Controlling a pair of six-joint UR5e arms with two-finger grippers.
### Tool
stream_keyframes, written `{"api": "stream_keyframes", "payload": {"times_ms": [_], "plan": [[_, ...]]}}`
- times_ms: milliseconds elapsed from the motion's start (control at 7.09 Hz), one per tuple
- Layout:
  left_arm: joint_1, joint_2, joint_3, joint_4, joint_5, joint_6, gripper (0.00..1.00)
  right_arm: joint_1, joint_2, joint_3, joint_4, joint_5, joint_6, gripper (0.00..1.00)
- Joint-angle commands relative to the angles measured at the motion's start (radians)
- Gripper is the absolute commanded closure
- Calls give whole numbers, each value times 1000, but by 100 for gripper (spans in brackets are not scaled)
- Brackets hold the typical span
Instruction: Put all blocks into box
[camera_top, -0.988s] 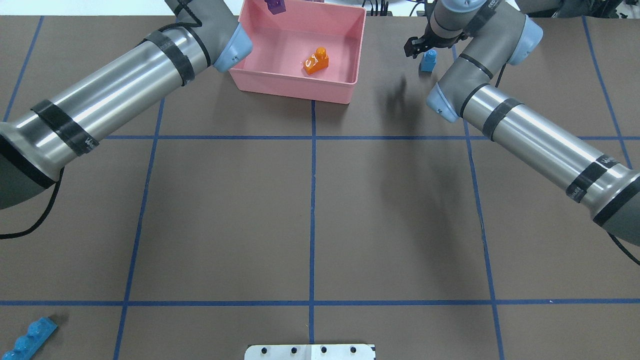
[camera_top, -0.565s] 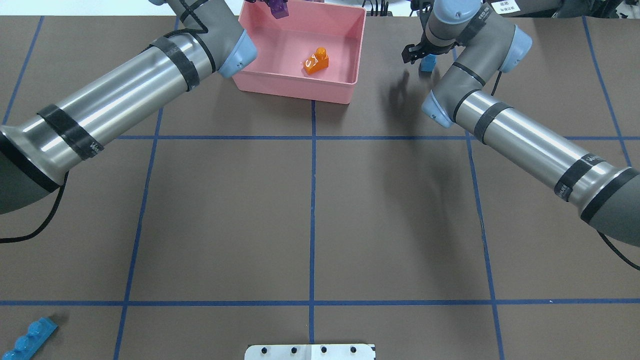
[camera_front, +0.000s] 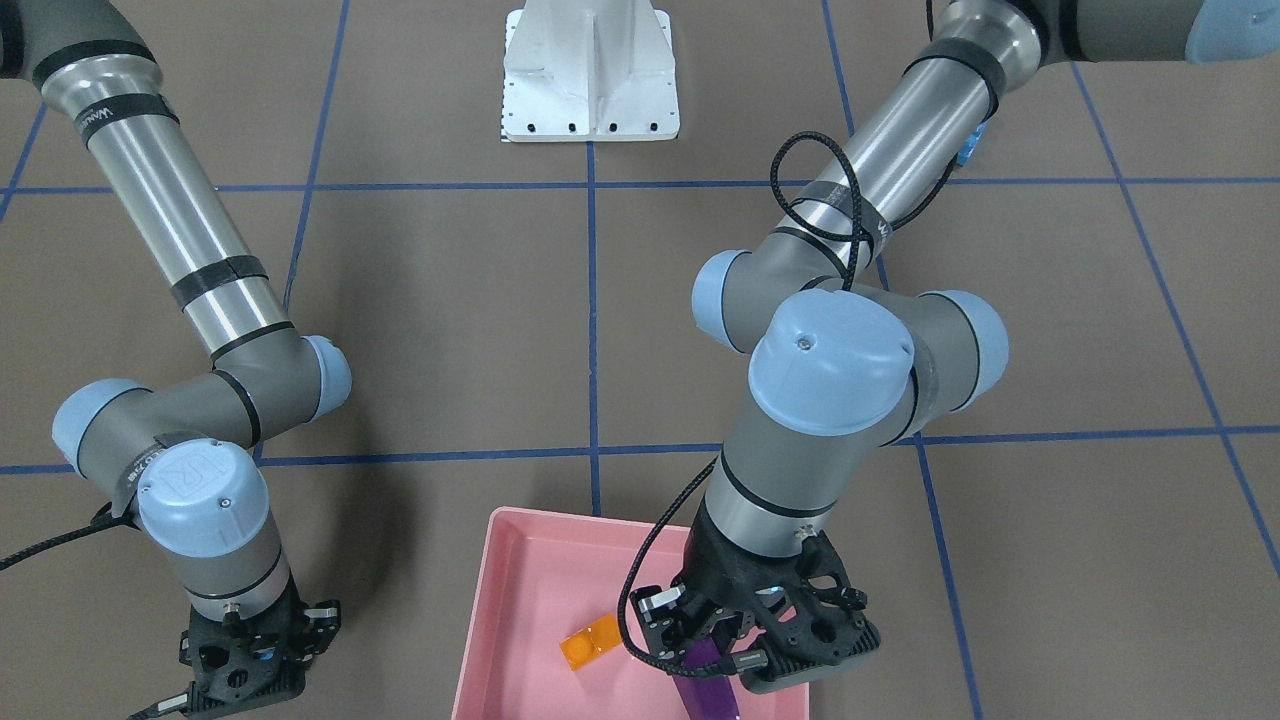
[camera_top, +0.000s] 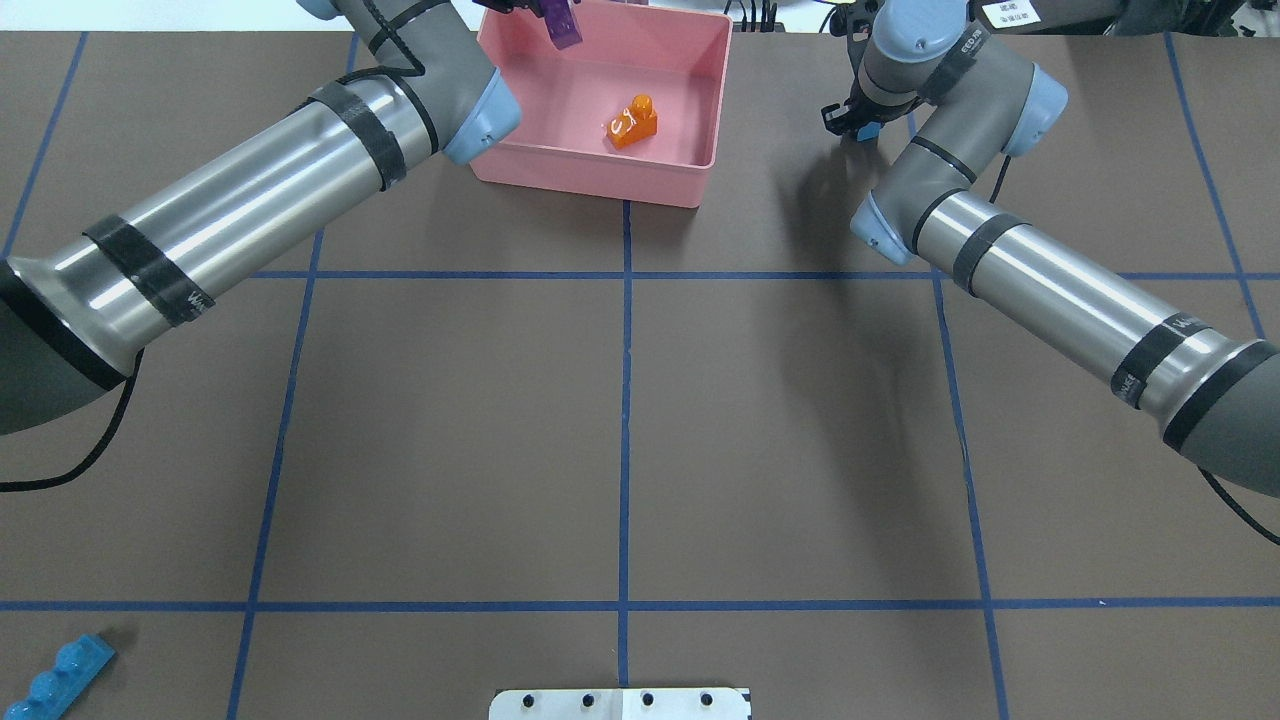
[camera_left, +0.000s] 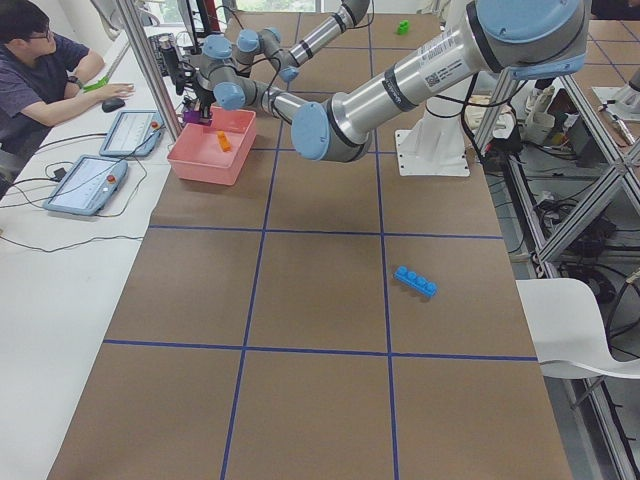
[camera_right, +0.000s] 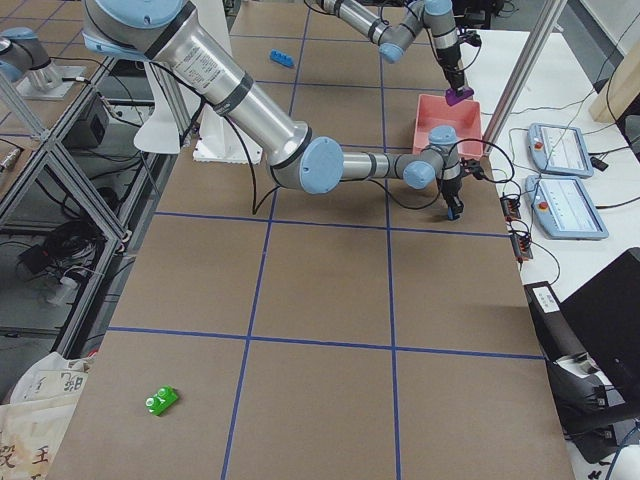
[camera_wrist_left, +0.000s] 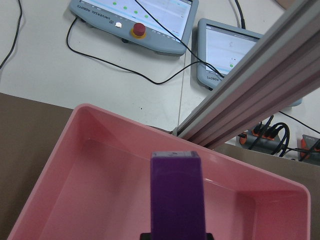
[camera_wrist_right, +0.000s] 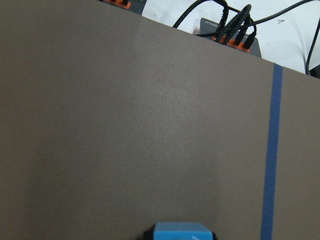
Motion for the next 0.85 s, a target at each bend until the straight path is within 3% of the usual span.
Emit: {"api": "stream_keyframes", "payload": {"times_ms": [0,141,282,423,706], "plan": [[8,-5,-6,0,2,-10,0,49,7,33,-5,67,-3,100],[8,-5,-9,3,-3,-10,0,101,7,84,-18,181,0,100],[0,4,-70,53,-6,-6,0,123,22,177,-142,236,11,100],[-18,30,-174,233,-74,76,0,126,55,229,-210,276,100,100],[-56,154,-451,604,-122,340,0,105,141,230,-214,303,318,100]]}}
